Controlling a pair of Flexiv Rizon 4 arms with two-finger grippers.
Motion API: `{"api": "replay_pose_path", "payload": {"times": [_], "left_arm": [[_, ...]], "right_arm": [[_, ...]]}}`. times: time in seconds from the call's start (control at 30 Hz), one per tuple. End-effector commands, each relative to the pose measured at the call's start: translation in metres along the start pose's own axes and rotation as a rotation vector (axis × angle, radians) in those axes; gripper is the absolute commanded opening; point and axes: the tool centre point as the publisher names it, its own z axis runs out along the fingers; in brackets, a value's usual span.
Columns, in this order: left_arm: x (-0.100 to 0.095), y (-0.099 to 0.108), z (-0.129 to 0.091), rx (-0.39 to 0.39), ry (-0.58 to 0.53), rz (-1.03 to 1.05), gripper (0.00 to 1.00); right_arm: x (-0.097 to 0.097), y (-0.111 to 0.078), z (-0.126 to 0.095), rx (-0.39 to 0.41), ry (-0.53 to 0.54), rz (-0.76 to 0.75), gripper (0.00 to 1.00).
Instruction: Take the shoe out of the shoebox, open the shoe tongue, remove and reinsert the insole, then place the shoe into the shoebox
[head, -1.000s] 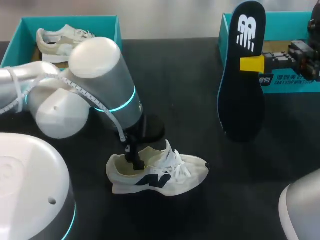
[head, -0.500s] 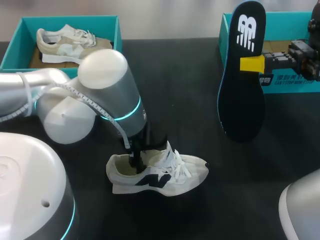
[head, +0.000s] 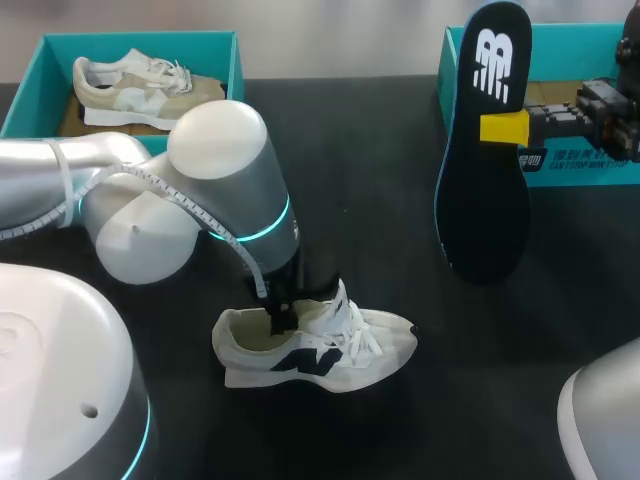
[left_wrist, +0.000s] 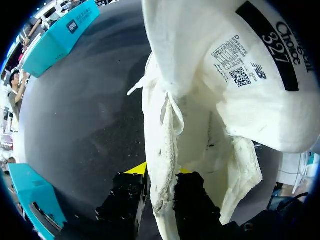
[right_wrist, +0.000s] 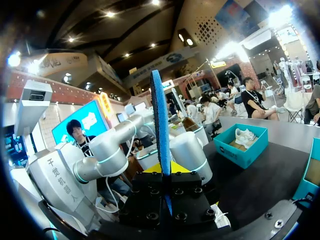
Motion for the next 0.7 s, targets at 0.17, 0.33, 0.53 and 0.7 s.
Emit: {"api": "replay_pose_path", "payload": {"times": [0.17,0.33,0.53,0.7], "left_arm": [[-0.001,0.0,0.001,-0.003,0.01,0.007,0.0],[-0.001,0.001,-0.001,0.003,0.048,0.02,0.0],[0.003,0.001,-0.015,0.035,0.118,0.088,0.0],[0.006,-0.003,-0.036,0.047,0.11,0.204,0.0]], "right_arm": [[-0.003,0.003,0.003,0.004,0.004,0.0,0.0],[-0.003,0.003,0.003,0.004,0.004,0.0,0.0],[-0.003,0.003,0.003,0.004,0.004,0.0,0.0],[-0.003,0.003,0.003,0.004,0.004,0.0,0.0]]}}
